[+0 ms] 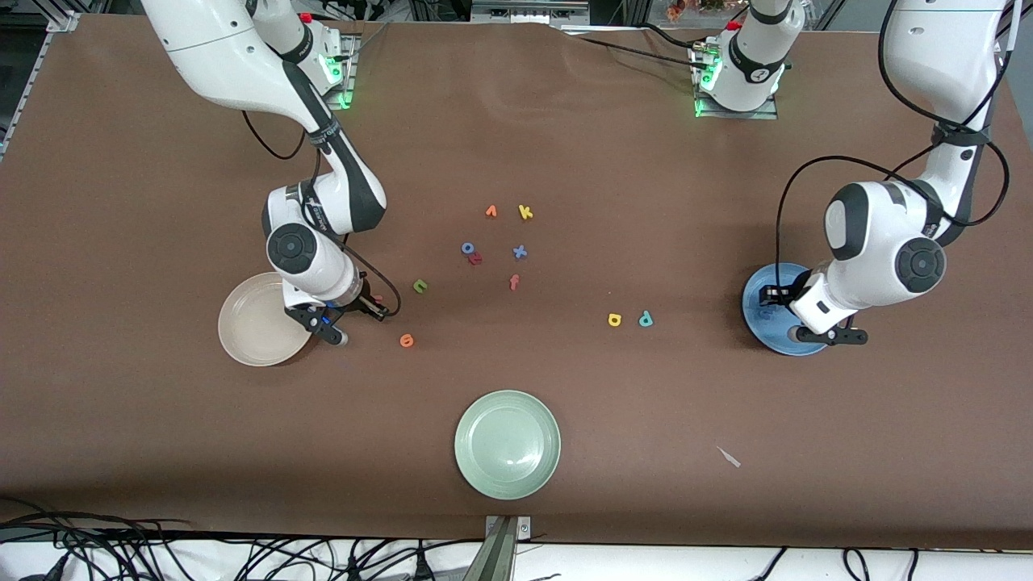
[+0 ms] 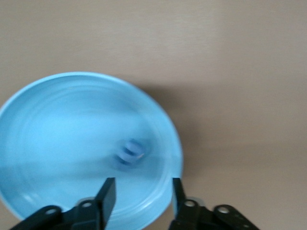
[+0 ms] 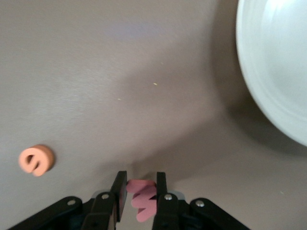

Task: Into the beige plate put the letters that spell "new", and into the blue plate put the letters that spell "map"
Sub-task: 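Carry the w to the white plate while the left gripper reaches the P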

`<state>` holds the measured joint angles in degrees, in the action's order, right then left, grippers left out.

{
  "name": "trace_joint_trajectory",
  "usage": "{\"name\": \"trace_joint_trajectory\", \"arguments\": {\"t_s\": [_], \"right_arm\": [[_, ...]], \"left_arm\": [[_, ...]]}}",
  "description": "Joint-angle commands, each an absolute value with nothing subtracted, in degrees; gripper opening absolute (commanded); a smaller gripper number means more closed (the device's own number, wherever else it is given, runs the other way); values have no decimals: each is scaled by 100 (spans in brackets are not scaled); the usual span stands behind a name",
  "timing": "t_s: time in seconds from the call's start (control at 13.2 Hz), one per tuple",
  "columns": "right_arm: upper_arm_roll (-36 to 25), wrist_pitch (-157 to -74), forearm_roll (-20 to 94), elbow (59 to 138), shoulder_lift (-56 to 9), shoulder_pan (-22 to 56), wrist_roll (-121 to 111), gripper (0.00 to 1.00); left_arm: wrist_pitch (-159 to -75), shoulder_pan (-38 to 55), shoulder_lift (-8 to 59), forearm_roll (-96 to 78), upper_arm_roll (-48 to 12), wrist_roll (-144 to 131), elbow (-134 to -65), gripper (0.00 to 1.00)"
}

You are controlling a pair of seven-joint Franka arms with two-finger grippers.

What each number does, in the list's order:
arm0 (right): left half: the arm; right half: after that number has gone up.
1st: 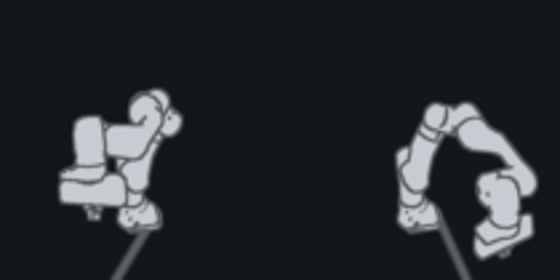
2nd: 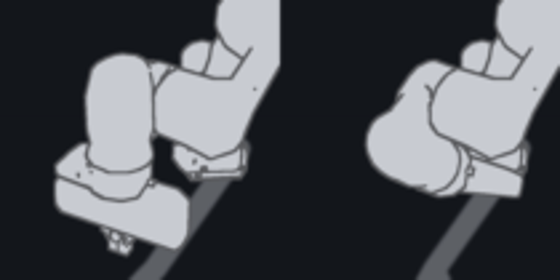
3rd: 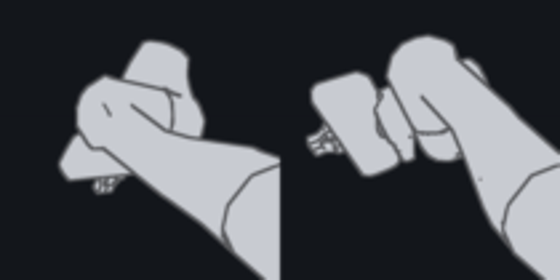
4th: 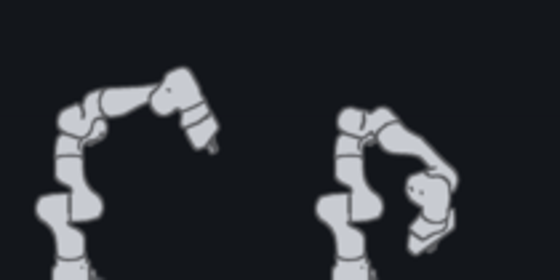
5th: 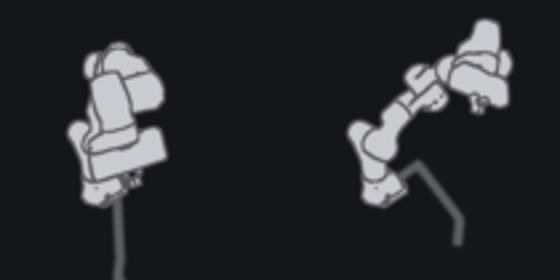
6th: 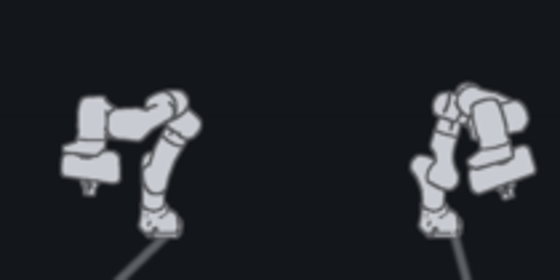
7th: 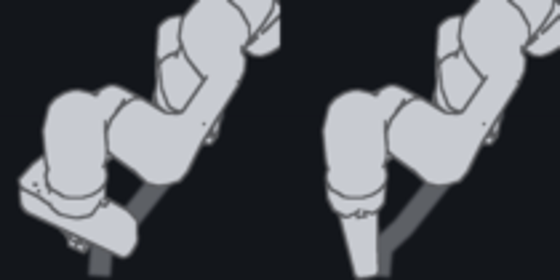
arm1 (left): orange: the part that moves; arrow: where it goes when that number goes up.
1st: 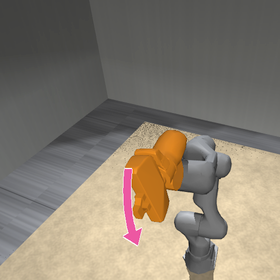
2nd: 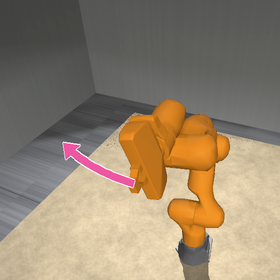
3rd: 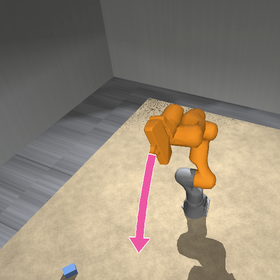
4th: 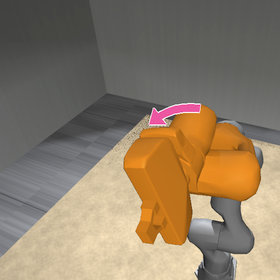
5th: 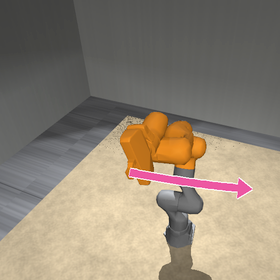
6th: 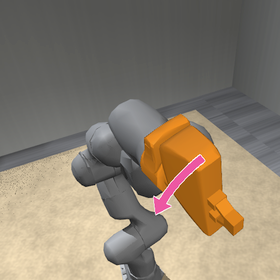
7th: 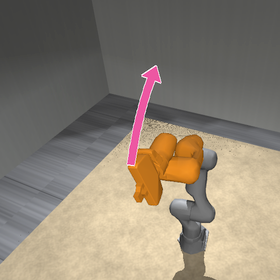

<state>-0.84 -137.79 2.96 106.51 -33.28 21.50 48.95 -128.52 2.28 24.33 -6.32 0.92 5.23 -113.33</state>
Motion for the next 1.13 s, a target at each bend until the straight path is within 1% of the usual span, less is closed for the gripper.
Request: {"name": "trace_joint_trajectory", "arguments": {"t_s": [0.0,0.15,0.3,0.53,0.76,0.83,0.91,0.98,1.06], "right_arm": [[-315,-13124,281,10319,-3243,2118,4170,0],[-578,-12965,281,10310,-3164,2118,3370,0],[-834,-12867,281,10310,-3129,2118,2614,0],[-1177,-12876,290,10310,-3138,2118,1743,0],[-1266,-12893,290,10310,-3181,2005,1415,0],[-1266,-12902,281,10301,-3199,2004,1406,9],[-1266,-12902,290,10301,-3199,1995,1415,51],[-1266,-12902,290,10292,-3199,2004,1467,81],[-1257,-12902,307,10283,-3191,2047,1503,100]], "left_arm": [[-13025,290,2373,-562,-44,501,-11320,83],[-13087,543,2460,-571,-131,475,-11268,78],[-13515,930,2618,-571,-167,-32,-11224,79],[-14149,1580,3031,-598,-167,-543,-11137,80],[-14177,1862,3409,-606,-167,-1141,-10733,80],[-14177,1959,3506,-650,-167,-1334,-10653,80],[-14177,2090,3611,-694,-158,-1553,-10557,80],[-14177,2153,3691,-703,-158,-1669,-10477,80],[-14185,2153,3752,-694,-158,-1679,-10442,80]]}}
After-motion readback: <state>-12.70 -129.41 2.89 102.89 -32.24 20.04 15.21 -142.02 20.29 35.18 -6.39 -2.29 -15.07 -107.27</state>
